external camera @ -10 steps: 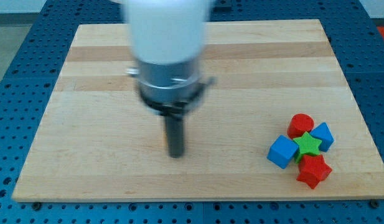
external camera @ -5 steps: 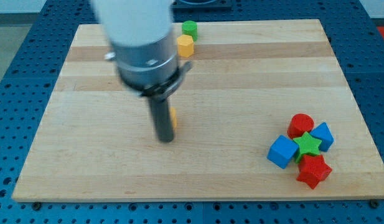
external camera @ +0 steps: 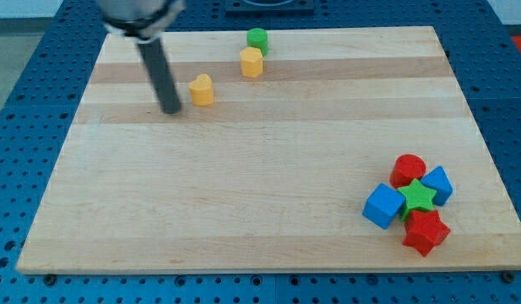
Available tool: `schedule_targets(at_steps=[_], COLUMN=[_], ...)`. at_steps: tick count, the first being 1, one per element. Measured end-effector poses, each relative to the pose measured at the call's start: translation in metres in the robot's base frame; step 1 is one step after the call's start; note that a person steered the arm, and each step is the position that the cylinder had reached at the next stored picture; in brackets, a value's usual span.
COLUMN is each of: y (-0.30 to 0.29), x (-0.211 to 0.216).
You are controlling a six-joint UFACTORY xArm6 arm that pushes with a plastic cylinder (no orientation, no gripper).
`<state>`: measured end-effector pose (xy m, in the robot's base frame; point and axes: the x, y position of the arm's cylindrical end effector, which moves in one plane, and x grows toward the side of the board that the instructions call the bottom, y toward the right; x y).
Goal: Push the yellow heart towards top center
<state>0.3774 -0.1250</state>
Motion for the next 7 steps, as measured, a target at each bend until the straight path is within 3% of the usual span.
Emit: schedule_targets(at_steps=[2, 3, 4, 5, 6, 7], y=[0.040, 0.001, -0.013, 0.031, 0.051, 0.067], x=[-0.081, -0.037, -0.077, -0.090, -0.062, 0.041])
